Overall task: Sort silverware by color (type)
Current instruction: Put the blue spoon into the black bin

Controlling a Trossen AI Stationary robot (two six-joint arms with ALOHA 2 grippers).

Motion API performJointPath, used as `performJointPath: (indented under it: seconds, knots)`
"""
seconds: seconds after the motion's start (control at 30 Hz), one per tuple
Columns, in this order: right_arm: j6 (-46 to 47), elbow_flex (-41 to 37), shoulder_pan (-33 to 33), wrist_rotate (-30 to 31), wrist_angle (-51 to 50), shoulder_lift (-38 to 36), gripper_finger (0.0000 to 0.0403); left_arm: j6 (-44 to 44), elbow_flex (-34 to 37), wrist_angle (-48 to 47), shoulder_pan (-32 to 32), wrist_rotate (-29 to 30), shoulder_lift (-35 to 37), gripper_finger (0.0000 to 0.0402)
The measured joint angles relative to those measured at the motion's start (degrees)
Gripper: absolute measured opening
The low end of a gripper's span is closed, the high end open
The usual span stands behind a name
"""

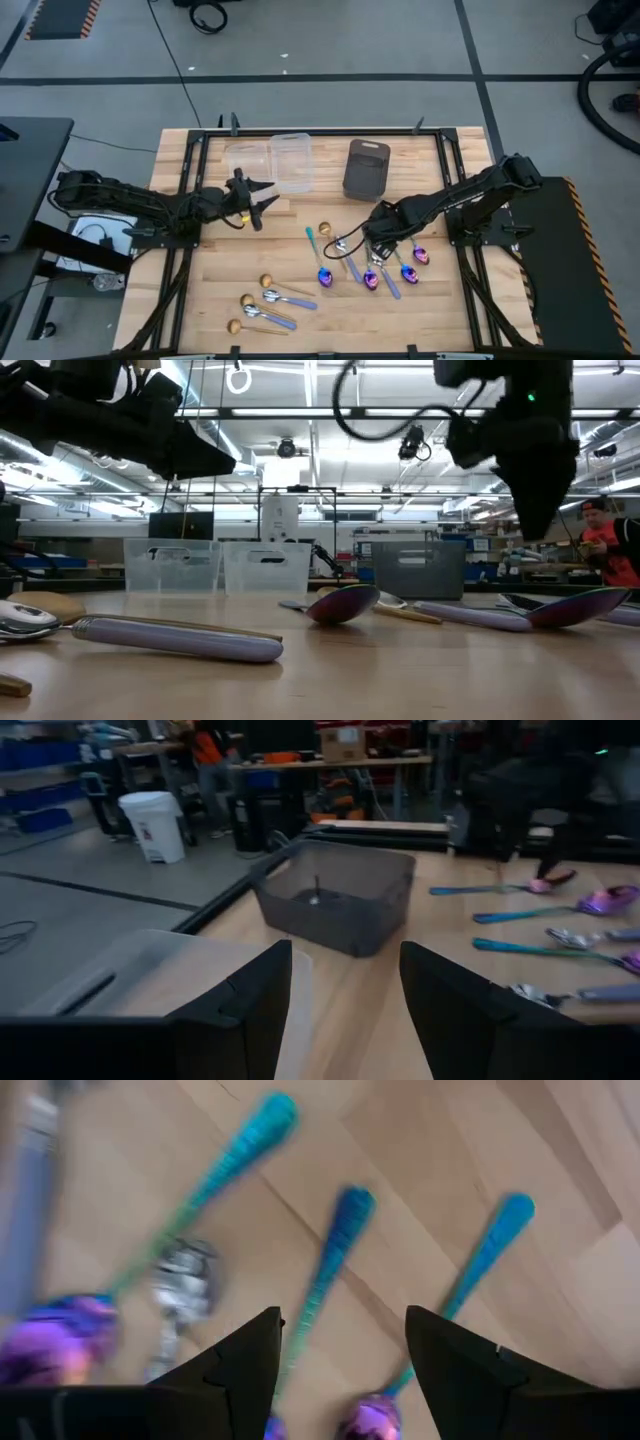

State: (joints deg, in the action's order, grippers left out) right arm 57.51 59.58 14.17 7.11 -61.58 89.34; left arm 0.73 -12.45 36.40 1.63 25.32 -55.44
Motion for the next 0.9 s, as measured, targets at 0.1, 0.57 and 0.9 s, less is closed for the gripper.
performJointPath:
  seconds: [0.1,0.57,0.9]
  knots:
    - [1.46,-3.69,-0.79,-2.14,0.01,0.0,0.0222,0.02,0.0,-0.11,0.11,-1.54,0.0,0.0194]
    - [6.93,-16.6,-4.33,-8.18,7.42,-8.03,0.0186,-0.04,0.0,-0.11,0.2,-2.53,0.0,0.0194]
    - [7.45,-18.61,-4.95,-8.67,7.79,-3.49,0.0161,-0.04,0.0,-0.04,0.2,-2.53,0.0,0.0194]
